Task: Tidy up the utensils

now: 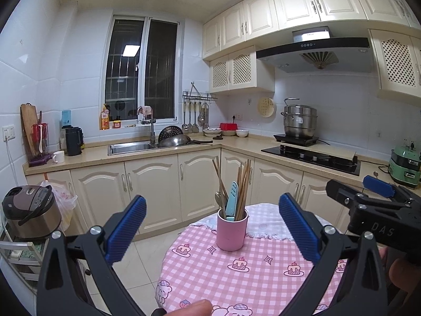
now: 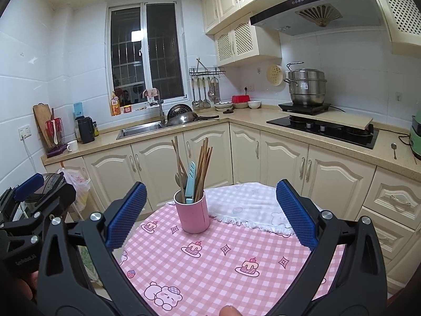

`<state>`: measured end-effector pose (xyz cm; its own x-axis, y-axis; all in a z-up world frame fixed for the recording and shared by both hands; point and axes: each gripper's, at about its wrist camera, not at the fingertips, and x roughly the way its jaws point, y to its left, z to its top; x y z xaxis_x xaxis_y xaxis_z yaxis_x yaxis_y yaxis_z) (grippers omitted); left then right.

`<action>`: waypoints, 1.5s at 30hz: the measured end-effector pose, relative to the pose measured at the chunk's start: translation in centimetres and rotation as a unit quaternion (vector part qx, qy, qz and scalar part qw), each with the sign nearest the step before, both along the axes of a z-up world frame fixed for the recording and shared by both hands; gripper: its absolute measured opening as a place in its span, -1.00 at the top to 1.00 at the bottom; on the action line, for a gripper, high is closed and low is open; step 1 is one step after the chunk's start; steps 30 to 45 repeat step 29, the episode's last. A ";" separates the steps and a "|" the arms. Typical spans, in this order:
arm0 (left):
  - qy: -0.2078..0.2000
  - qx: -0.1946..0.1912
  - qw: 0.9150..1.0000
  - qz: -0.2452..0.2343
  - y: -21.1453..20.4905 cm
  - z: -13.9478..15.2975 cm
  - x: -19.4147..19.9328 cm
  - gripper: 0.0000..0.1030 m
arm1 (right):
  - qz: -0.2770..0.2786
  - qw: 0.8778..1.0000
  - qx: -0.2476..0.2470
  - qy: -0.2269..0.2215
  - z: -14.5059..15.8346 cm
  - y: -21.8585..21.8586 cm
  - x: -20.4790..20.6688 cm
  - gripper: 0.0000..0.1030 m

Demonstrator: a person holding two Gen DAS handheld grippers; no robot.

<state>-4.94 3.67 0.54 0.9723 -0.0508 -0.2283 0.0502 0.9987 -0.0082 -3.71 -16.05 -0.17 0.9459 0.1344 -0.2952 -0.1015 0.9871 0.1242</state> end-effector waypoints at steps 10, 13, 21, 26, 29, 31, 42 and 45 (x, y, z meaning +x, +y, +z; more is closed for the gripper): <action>0.002 -0.001 1.000 0.001 0.3 -0.2 0.2 -0.91 | 0.000 1.000 -0.004 0.000 -0.1 0.2 0.0 -0.88; 0.001 0.002 1.000 -0.001 0.3 -0.2 0.2 -0.91 | 0.000 1.000 -0.003 0.002 -0.2 0.2 0.1 -0.88; -0.004 -0.002 1.000 -0.008 0.2 -0.3 0.1 -0.91 | 0.002 1.000 0.000 0.003 -0.3 0.1 0.3 -0.88; 0.005 -0.004 1.000 0.003 0.2 -0.3 0.4 -0.91 | 0.003 1.000 0.002 0.005 -0.5 0.0 0.3 -0.88; 0.007 -0.007 1.000 0.003 0.2 -0.2 0.5 -0.91 | 0.003 1.000 0.005 0.005 -0.6 -0.1 0.4 -0.88; 0.007 -0.007 1.000 0.003 0.2 -0.2 0.5 -0.91 | 0.003 1.000 0.005 0.005 -0.6 -0.1 0.4 -0.88; 0.007 -0.007 1.000 0.003 0.2 -0.2 0.5 -0.91 | 0.003 1.000 0.005 0.005 -0.6 -0.1 0.4 -0.88; 0.007 -0.007 1.000 0.003 0.2 -0.2 0.5 -0.91 | 0.003 1.000 0.005 0.005 -0.6 -0.1 0.4 -0.88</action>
